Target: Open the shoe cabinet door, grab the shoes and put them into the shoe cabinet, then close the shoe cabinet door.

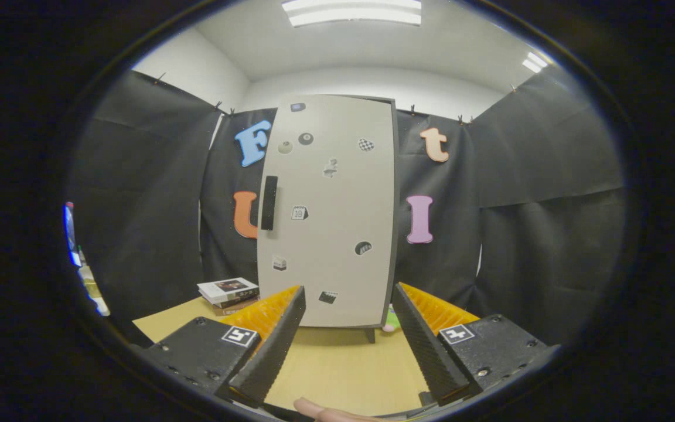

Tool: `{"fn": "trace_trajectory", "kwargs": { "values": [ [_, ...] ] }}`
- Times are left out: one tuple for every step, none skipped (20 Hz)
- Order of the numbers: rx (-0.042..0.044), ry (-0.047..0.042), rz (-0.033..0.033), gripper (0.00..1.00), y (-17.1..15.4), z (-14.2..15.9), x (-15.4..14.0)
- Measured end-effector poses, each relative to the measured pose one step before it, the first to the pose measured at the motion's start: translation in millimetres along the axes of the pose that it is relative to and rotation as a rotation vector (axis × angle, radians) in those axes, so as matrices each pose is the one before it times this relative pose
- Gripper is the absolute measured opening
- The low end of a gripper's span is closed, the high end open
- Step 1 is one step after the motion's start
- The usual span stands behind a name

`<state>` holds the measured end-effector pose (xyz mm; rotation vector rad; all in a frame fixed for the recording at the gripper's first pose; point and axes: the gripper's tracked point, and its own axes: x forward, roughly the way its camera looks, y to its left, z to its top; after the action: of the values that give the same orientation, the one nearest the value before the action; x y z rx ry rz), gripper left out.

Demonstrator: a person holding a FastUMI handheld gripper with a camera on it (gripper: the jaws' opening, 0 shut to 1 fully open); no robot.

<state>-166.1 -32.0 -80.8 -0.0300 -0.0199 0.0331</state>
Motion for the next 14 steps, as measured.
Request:
{"fn": "trace_trajectory", "kwargs": {
  "values": [
    [0.01621, -0.00594, -0.00923, 0.98, -3.32, 0.83, 1.26],
    [0.01387, -0.00621, -0.01066, 0.98, -3.07, 0.59, 0.83],
    [0.00591, 0.00015, -0.00656, 0.98, -1.13, -1.56, 0.54],
    [0.00405, 0.00489, 0.00097, 0.98, 1.02, -2.37, 0.85],
    [0.00340, 0.00629, 0.00515, 0.98, 2.29, -2.47, -0.42],
    [0.00006, 0.00604, 0.00744, 0.98, 2.24, -1.98, -0.28],
    [-0.00111, 0.00346, 0.00739, 0.98, 1.38, -1.04, -1.61],
    [-0.00205, -0.00466, 0.00784, 0.98, 2.16, 1.54, -1.09],
    [-0.00603, -0.00532, 0.00586, 0.98, 1.45, 1.42, -1.28],
    [-0.00685, -0.00551, -0.00050, 0.98, -0.37, 1.08, -1.30],
    [-0.00255, -0.00802, -0.00281, 0.98, -0.90, 1.43, -1.64],
    [-0.00169, -0.00767, -0.00439, 0.98, -1.48, 1.75, -1.22],
    [-0.00152, -0.00514, -0.00561, 0.98, -1.30, 0.19, -1.15],
    [-0.00060, -0.00352, -0.00450, 0.98, -1.53, 0.57, -0.32]
  ]
}}
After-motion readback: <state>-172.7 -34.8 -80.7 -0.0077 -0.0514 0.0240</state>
